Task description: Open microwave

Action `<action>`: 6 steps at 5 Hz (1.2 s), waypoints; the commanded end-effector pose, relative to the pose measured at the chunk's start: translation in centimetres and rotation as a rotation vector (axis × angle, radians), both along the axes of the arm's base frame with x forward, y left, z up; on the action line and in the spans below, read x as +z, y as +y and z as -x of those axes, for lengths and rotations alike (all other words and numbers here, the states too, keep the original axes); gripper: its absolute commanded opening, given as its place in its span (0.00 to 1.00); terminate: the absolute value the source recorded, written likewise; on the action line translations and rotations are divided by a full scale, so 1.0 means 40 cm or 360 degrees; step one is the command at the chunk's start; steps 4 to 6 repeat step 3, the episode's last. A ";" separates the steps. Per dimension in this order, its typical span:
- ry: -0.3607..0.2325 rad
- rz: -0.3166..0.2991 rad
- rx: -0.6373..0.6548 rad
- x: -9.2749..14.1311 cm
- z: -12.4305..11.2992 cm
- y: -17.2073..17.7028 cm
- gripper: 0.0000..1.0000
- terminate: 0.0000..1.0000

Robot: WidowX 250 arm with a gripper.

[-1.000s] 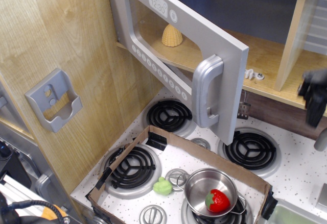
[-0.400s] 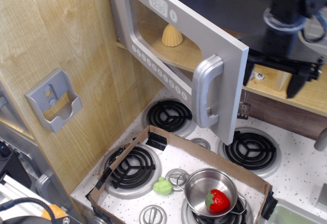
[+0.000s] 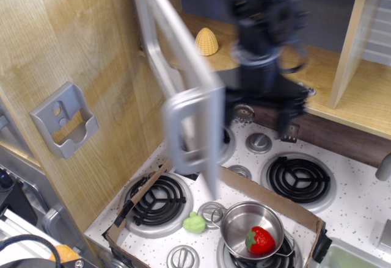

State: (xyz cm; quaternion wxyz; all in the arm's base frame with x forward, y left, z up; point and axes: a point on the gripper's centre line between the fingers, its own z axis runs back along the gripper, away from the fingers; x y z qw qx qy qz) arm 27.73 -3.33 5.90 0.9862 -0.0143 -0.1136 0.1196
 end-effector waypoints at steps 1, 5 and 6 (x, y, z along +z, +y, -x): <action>-0.0122 -0.0032 0.0088 0.010 0.114 0.030 1.00 0.00; -0.0085 -0.0040 0.0097 -0.007 0.165 0.084 1.00 1.00; -0.0085 -0.0040 0.0097 -0.007 0.165 0.084 1.00 1.00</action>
